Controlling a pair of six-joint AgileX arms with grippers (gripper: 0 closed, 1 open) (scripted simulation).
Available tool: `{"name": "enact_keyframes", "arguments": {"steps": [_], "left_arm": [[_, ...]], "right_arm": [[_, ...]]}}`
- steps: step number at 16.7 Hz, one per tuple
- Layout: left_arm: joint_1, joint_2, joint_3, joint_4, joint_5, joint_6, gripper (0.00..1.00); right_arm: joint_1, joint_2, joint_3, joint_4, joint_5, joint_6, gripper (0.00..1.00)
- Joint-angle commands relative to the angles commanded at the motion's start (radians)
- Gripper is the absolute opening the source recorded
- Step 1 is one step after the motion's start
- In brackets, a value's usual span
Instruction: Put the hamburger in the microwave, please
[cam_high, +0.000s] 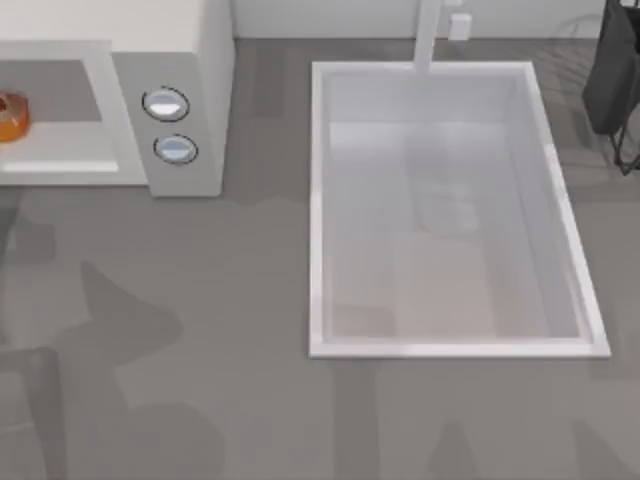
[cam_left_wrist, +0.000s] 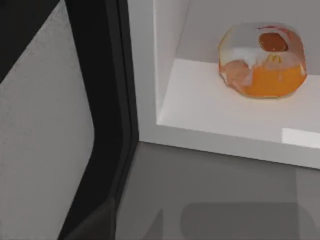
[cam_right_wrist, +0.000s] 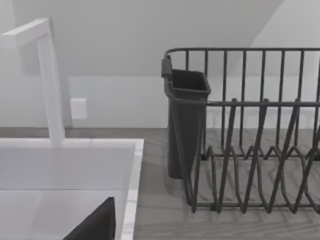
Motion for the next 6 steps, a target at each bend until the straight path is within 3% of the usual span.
{"name": "enact_keyframes", "arguments": {"steps": [6], "left_arm": [[0.0,-0.043,0.007,-0.073,-0.001,0.0,1.0]], "right_arm": [[0.0,0.0,0.0,0.0,0.0,0.0,1.0]]}}
